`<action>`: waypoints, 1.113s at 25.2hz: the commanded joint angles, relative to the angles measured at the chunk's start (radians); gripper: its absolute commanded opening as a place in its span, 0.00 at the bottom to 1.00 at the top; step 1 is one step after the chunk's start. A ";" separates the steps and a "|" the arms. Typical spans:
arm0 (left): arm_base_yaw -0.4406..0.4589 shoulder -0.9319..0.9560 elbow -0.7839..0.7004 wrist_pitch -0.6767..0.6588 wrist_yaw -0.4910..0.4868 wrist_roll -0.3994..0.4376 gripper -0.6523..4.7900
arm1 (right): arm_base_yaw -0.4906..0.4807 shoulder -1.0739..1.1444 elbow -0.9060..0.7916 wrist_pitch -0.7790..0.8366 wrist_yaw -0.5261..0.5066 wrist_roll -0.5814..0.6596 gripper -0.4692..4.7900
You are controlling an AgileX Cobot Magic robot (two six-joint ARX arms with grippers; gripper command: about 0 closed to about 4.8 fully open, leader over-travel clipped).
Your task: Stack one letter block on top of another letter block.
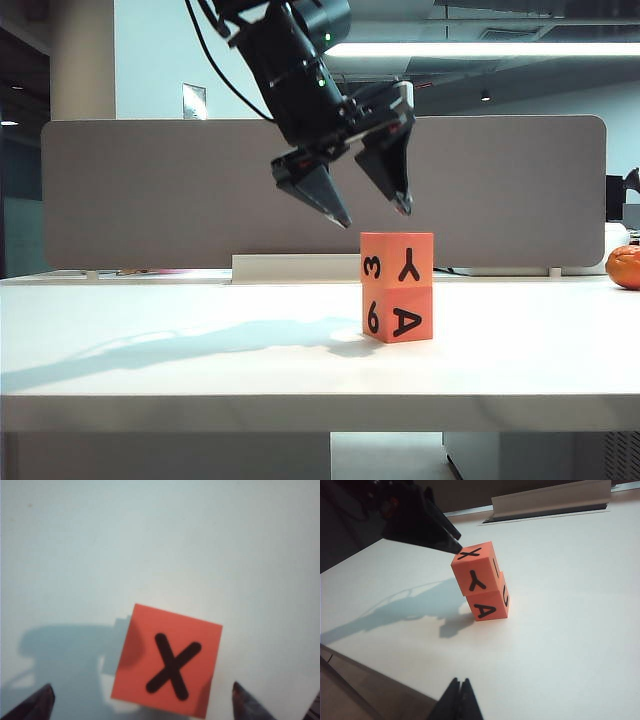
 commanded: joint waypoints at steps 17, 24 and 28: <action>0.207 -0.201 0.137 -0.314 -0.168 0.048 0.11 | -0.001 -0.001 -0.004 0.017 0.256 -0.008 0.09; 0.296 -0.360 -0.022 -0.244 -0.127 0.043 0.11 | -0.002 -0.001 -0.005 0.010 0.351 -0.064 0.09; 0.304 -0.458 -0.138 -0.189 -0.130 0.043 0.11 | -0.002 -0.001 -0.005 0.011 0.444 -0.069 0.09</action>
